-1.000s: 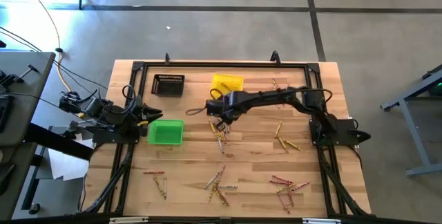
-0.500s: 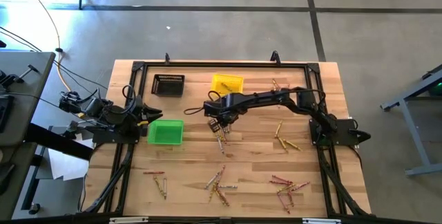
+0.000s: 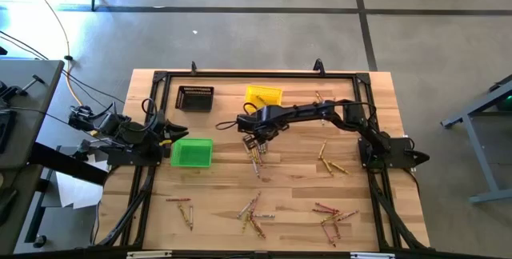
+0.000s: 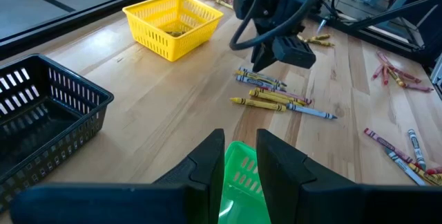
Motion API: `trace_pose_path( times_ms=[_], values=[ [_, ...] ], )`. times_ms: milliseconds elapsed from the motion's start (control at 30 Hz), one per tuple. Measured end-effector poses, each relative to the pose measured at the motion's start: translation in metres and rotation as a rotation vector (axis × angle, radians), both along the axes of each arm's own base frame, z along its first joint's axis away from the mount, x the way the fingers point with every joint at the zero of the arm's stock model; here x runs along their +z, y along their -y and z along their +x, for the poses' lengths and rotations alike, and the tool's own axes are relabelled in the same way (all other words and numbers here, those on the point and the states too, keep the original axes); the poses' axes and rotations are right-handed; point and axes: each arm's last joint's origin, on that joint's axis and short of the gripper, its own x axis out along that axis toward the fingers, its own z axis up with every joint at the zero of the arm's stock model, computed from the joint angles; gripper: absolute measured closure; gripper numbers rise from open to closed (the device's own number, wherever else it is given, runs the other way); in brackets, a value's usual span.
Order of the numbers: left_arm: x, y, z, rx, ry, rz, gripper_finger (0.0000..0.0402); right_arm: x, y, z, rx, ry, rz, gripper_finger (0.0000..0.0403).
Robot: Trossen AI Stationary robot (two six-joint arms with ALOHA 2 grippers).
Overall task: Sort crayons
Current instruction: Put the blue crayon into the green bin
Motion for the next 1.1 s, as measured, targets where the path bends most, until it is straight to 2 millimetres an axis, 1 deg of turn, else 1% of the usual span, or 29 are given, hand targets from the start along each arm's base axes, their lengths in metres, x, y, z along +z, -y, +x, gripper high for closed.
trace_pose_path(
  times_ms=[500,600,700,800,1100],
  values=[
    [0.000,0.000,0.000,0.000,0.000,0.000,0.0328,0.000,0.000,0.000,0.008,0.001,0.005,0.0320],
    [0.000,0.000,0.000,0.001,0.000,0.000,0.0328,-0.005,-0.002,0.003,0.012,0.011,0.010,0.0320],
    [0.000,0.000,0.000,0.000,0.000,0.000,0.0328,-0.015,-0.005,0.008,0.023,0.018,0.055,0.0320],
    [0.000,0.000,0.000,0.000,0.000,0.000,0.0328,-0.020,-0.006,0.009,0.026,0.015,0.078,0.0320],
    [0.000,0.000,0.000,0.000,0.000,0.000,0.0328,-0.023,-0.006,0.009,0.057,0.008,0.070,0.0320]
  ],
)
